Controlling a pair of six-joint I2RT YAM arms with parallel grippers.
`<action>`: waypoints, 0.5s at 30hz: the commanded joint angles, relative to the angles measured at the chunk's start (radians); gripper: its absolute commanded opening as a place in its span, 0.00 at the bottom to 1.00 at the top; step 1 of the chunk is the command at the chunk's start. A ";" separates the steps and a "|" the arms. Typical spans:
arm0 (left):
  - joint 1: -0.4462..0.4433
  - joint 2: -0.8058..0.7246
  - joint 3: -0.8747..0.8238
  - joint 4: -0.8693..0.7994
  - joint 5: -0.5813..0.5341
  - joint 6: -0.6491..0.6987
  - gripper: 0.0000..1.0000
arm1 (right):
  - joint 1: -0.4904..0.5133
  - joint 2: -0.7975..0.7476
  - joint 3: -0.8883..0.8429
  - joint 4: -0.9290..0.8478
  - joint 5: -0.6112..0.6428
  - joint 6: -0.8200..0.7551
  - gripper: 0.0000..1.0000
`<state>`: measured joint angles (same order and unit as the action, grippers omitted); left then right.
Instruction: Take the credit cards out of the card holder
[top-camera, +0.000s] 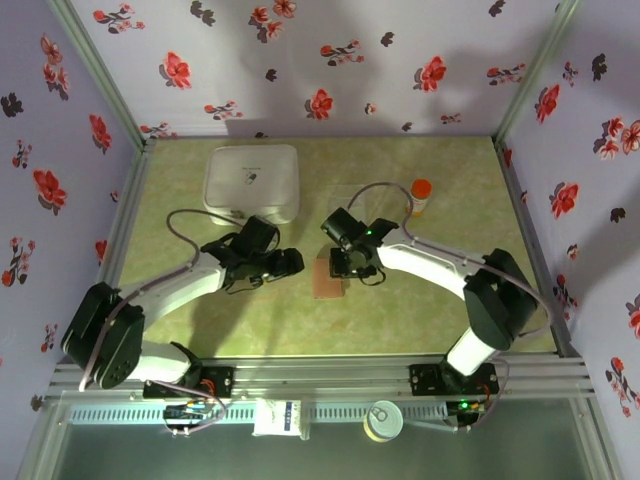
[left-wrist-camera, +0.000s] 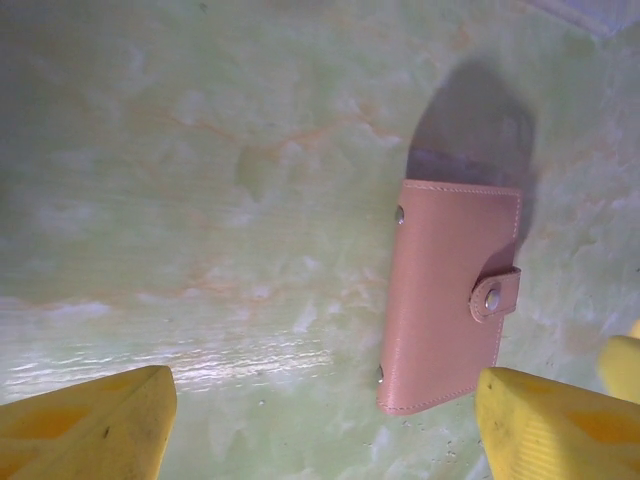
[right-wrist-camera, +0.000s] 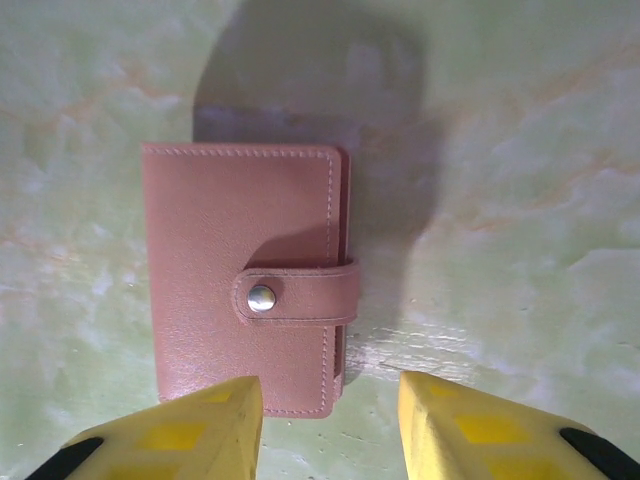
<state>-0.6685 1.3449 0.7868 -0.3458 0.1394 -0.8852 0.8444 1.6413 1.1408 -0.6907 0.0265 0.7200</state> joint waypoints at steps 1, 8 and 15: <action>0.034 -0.060 -0.040 0.041 -0.001 0.031 0.76 | 0.027 0.062 0.049 0.005 0.027 0.052 0.39; 0.082 -0.098 -0.096 0.071 0.043 0.041 0.66 | 0.044 0.155 0.123 -0.025 0.035 0.052 0.37; 0.096 -0.121 -0.133 0.122 0.074 0.045 0.36 | 0.045 0.219 0.164 -0.038 0.028 0.045 0.37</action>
<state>-0.5812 1.2472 0.6659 -0.2680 0.1867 -0.8574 0.8829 1.8301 1.2770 -0.6937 0.0319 0.7452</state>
